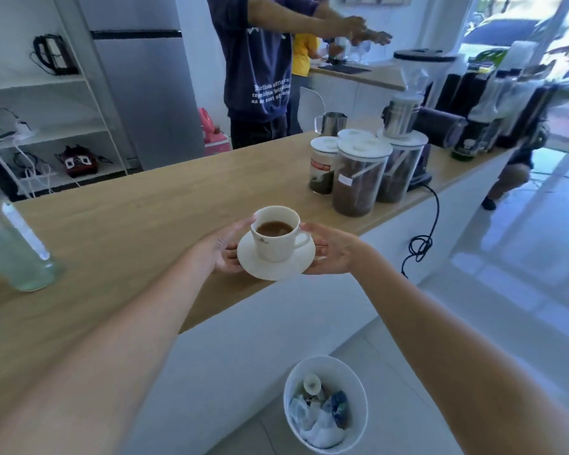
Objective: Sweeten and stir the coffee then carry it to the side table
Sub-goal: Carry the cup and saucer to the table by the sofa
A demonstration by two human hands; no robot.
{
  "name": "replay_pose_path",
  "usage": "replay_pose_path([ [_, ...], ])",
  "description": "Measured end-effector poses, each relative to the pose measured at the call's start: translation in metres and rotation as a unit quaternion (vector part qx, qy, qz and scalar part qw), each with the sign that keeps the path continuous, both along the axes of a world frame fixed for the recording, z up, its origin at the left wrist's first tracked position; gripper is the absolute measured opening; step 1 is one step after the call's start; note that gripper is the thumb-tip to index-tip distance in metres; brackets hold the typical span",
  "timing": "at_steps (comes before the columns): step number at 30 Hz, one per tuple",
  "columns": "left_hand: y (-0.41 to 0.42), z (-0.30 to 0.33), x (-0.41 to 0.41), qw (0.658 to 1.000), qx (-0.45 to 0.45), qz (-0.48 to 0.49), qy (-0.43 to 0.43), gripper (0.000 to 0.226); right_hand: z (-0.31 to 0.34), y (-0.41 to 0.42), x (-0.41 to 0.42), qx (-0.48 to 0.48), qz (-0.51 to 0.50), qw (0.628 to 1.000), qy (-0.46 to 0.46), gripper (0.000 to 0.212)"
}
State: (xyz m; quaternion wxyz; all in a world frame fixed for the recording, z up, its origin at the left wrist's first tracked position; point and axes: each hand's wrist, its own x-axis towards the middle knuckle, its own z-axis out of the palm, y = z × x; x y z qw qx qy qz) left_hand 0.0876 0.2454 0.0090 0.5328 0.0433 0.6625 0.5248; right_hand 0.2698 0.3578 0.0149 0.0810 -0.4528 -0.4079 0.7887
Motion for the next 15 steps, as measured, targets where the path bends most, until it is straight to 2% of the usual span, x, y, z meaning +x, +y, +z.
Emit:
replay_pose_path([
  [6, 0.050, 0.006, 0.096, 0.996, -0.006, -0.088, -0.005, 0.071, 0.000, 0.024, 0.110, 0.007, -0.076, 0.997, 0.008, 0.056],
  [8, 0.058, 0.006, 0.115, 0.995, -0.004, -0.095, -0.016, 0.072, -0.003, 0.028, 0.132, 0.000, -0.086, 0.996, 0.010, 0.058],
  [15, 0.105, 0.008, 0.259, 0.981, 0.004, -0.192, -0.040, 0.080, -0.002, 0.040, 0.291, 0.005, -0.185, 0.983, 0.007, 0.064],
])
